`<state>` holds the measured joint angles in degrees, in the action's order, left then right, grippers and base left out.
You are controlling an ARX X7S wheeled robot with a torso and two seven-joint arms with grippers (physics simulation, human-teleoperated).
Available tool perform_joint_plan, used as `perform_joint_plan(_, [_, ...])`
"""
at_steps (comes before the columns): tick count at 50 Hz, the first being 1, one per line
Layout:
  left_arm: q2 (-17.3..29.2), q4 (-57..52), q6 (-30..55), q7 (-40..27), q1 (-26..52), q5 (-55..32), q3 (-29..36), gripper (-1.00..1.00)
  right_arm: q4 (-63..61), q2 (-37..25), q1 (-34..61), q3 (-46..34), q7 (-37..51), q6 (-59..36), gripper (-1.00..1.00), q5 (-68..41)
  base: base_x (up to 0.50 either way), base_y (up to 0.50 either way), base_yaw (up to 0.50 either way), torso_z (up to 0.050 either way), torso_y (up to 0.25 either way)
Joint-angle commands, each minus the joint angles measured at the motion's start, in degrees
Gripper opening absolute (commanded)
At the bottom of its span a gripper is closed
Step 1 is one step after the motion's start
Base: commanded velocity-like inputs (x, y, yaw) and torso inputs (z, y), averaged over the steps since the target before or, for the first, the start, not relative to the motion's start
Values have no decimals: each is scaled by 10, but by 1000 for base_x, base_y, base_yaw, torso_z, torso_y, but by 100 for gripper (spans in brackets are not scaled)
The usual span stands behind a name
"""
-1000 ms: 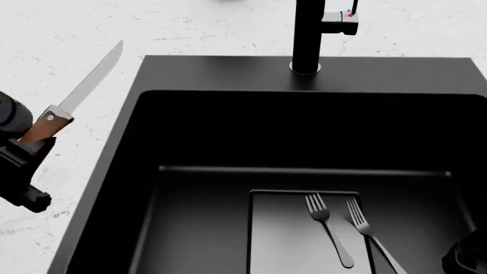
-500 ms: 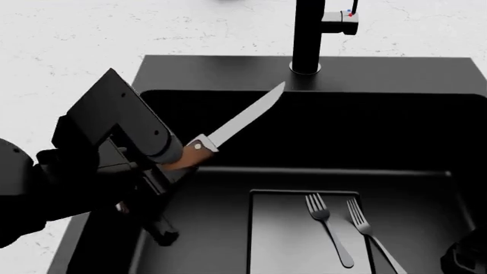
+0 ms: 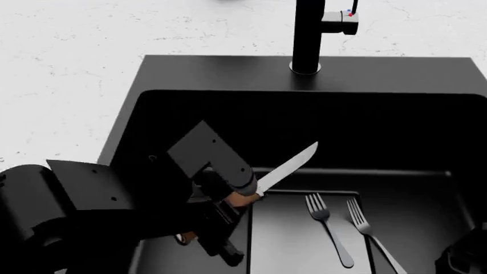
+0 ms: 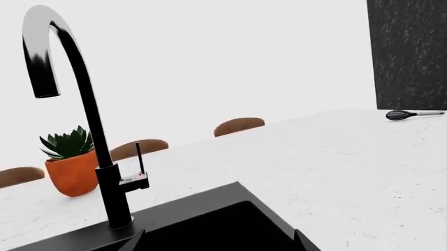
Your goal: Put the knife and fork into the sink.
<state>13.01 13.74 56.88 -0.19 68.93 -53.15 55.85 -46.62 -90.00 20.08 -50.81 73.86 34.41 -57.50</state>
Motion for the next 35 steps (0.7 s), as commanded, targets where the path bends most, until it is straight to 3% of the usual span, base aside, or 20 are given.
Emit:
perform_joint_plan(1, [-65, 124, -49, 33, -9, 72, 36, -100, -12, 0, 4, 18, 1, -12, 100, 16, 0, 0, 0, 0, 0])
perform_joint_plan(35, [-110, 268, -78, 58, -24, 86, 67, -100, -13, 0, -11, 9, 24, -1, 100, 39, 0, 0, 0, 0, 1])
